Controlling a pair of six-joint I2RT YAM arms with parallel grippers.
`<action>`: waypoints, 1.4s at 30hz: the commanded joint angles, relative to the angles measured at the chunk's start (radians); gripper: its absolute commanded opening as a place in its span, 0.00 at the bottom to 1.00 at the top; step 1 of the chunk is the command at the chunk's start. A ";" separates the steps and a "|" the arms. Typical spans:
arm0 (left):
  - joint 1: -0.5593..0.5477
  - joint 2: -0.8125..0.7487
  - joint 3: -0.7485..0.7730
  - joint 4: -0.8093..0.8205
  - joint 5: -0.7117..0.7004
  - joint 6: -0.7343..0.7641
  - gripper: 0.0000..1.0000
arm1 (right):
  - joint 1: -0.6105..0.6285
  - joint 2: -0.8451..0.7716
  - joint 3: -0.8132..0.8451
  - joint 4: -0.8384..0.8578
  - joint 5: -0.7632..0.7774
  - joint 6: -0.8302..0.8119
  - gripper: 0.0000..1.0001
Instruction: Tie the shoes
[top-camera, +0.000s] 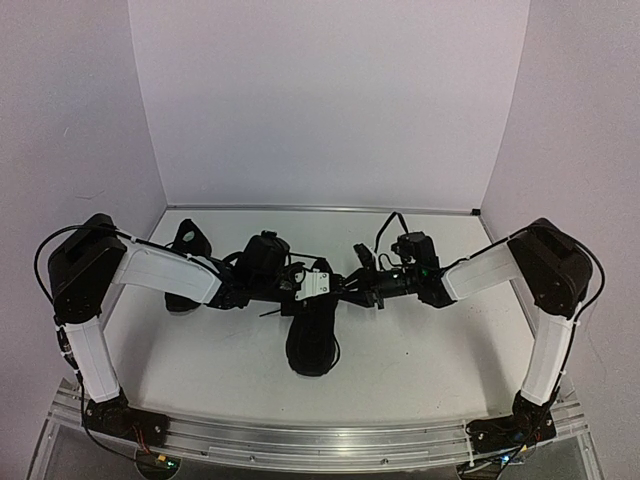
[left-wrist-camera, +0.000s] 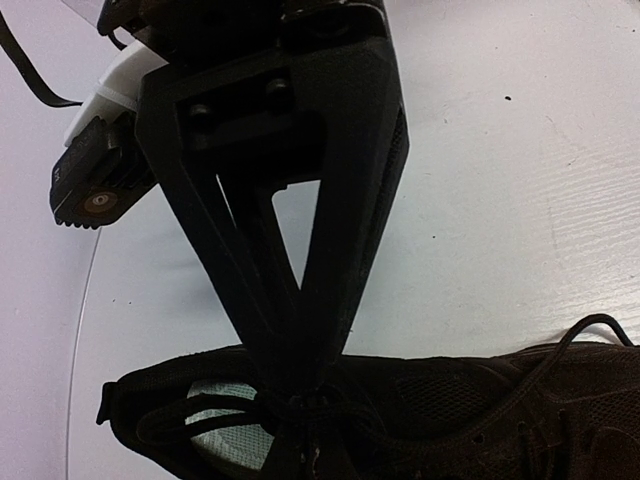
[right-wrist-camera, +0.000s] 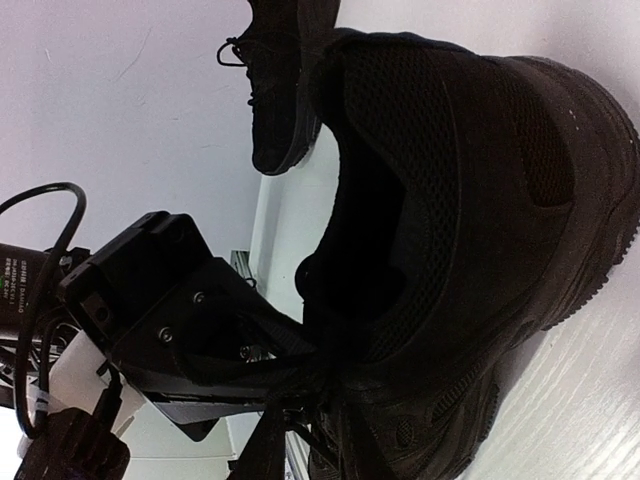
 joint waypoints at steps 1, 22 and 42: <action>0.004 -0.001 -0.001 -0.022 -0.006 0.005 0.00 | 0.007 0.024 -0.024 0.154 -0.037 0.076 0.17; 0.003 0.004 -0.001 -0.021 -0.005 0.002 0.00 | 0.026 0.078 -0.039 0.289 -0.041 0.162 0.16; 0.003 -0.070 -0.003 -0.081 -0.040 0.004 0.19 | 0.028 0.053 -0.055 0.302 -0.010 0.157 0.00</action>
